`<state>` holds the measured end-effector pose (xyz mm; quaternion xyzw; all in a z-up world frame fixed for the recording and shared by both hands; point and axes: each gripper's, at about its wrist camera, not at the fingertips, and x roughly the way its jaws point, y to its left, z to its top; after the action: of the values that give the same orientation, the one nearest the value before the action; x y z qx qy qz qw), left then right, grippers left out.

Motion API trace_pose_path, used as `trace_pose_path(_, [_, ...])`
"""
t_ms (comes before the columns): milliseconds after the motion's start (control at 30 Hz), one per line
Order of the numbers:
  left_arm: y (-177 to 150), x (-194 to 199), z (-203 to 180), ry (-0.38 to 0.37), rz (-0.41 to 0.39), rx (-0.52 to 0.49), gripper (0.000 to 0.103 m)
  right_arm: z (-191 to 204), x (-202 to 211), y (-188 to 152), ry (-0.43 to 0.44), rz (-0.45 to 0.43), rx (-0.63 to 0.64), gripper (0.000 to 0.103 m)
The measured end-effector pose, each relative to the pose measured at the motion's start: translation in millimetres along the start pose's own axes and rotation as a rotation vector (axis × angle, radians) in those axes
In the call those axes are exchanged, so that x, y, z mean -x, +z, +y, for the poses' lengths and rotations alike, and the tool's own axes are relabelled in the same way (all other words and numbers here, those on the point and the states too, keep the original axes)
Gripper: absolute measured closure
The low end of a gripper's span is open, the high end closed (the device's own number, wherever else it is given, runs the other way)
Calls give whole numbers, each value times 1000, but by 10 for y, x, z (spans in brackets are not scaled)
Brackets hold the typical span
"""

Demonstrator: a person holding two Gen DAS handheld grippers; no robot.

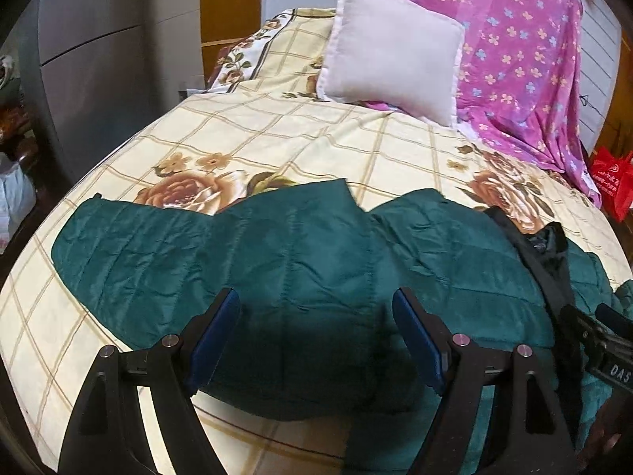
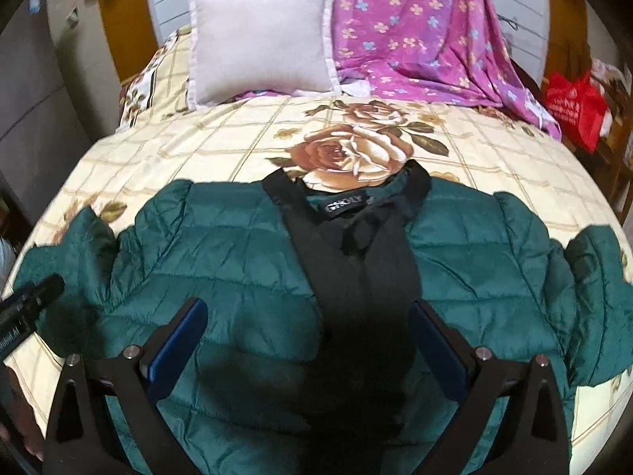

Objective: Fold large clothes
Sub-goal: 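Move the left tool to the jacket's side edge beside the sleeve, then grasp the jacket side edge with the left tool and lift it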

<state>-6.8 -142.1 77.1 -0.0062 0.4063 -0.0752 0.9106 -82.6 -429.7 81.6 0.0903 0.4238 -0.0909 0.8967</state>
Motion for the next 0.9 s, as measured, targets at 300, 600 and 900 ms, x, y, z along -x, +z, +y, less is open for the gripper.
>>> trace_pose_path(300, [56, -78, 276, 65, -10, 13, 50, 262, -131, -106, 33, 23, 50, 1])
trace_pose_path(600, [132, -201, 949, 138, -14, 135, 50, 369, -175, -161, 25, 39, 88, 1])
trace_pose_path(900, [149, -372, 2034, 261, -3, 399, 50, 400, -236, -251, 26, 81, 110, 1])
